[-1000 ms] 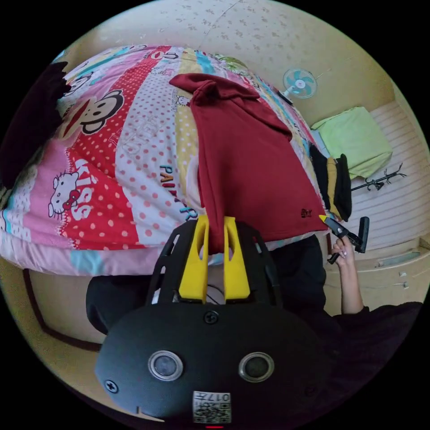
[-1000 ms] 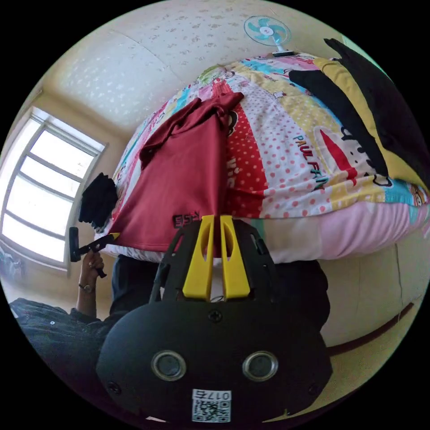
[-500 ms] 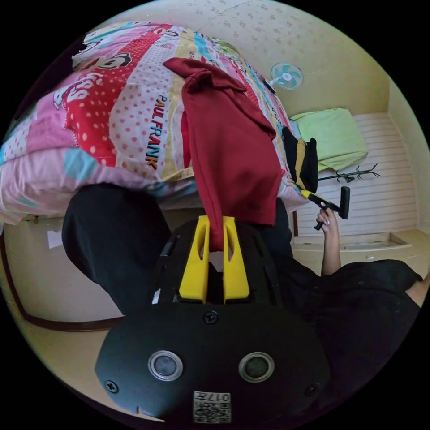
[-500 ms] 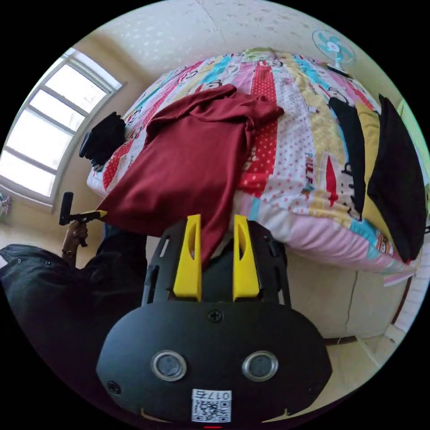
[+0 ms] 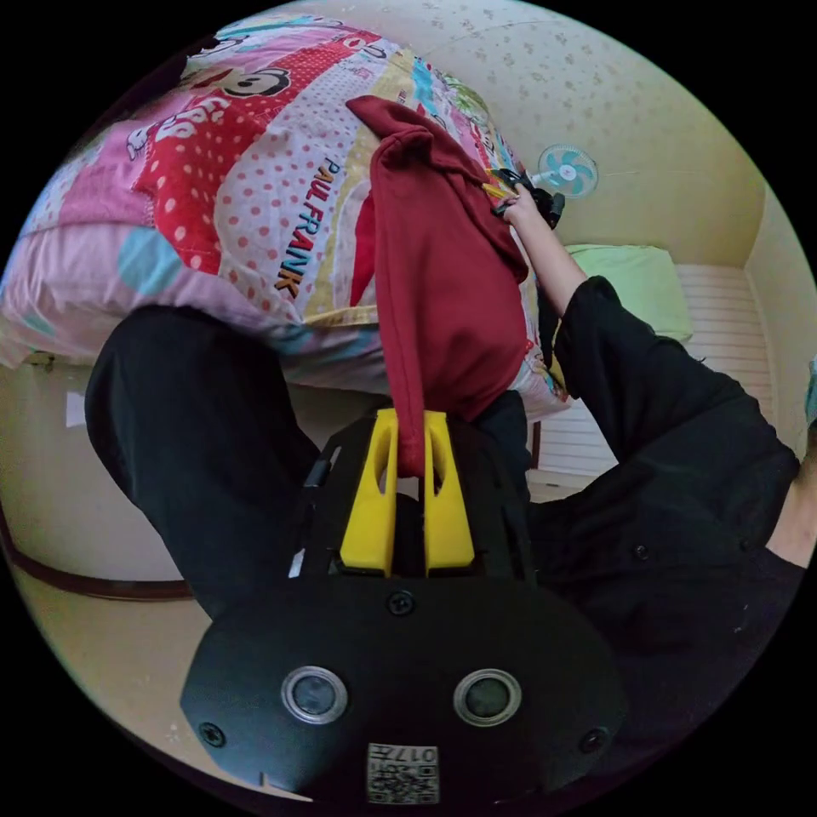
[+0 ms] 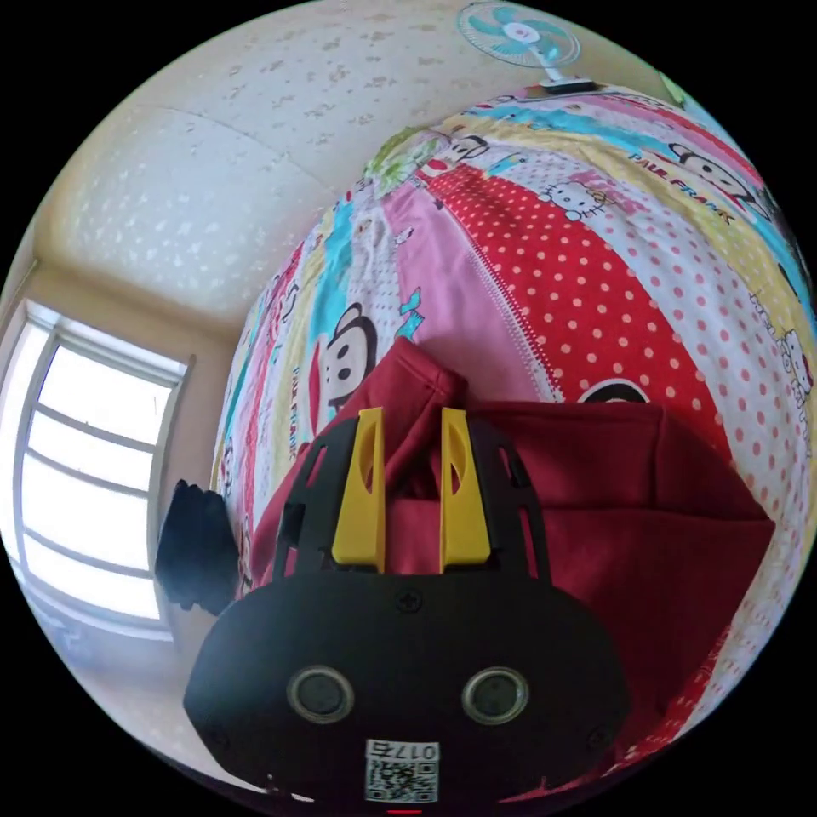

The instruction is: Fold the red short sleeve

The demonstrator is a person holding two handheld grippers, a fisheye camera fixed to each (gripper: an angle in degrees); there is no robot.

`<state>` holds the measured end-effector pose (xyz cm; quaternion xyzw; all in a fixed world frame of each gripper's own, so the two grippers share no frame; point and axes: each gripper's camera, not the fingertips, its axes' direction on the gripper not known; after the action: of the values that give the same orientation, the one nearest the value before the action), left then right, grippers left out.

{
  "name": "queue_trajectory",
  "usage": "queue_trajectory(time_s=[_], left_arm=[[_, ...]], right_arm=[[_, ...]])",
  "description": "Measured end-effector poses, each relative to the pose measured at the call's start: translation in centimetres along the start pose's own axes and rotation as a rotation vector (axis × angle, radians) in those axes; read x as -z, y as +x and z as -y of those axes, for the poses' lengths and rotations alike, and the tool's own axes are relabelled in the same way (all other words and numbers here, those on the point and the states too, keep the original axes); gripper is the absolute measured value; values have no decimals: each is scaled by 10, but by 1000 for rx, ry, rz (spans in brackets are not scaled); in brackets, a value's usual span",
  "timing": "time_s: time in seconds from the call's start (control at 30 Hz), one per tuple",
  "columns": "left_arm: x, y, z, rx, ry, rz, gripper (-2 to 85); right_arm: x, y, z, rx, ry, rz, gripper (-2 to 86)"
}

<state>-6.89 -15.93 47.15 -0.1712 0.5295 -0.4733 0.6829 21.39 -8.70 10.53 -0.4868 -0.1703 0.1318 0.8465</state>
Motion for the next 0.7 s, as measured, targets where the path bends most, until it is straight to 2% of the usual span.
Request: queue_trajectory(time_s=[0.13, 0.23, 0.3, 0.43, 0.53, 0.6, 0.7], left_arm=[[1, -4, 7, 8, -19, -19, 51], [-4, -6, 14, -11, -52, -10, 51], [-6, -8, 15, -16, -52, -1, 51], [-6, -13, 7, -6, -26, -23, 51], [-5, -18, 3, 3, -16, -36, 51], [-5, -18, 2, 5, -11, -40, 51], [-7, -18, 1, 1, -15, -24, 51]], right_arm=[[-17, -1, 1, -118, 0, 0, 84], [-16, -6, 0, -121, -20, -91, 45], [-13, -12, -1, -64, -22, -84, 30], [14, -23, -10, 53, 94, -59, 25], [22, -28, -5, 123, 162, -84, 59], [13, -31, 5, 165, 132, -118, 91], [-26, -35, 24, 220, -70, -279, 91]])
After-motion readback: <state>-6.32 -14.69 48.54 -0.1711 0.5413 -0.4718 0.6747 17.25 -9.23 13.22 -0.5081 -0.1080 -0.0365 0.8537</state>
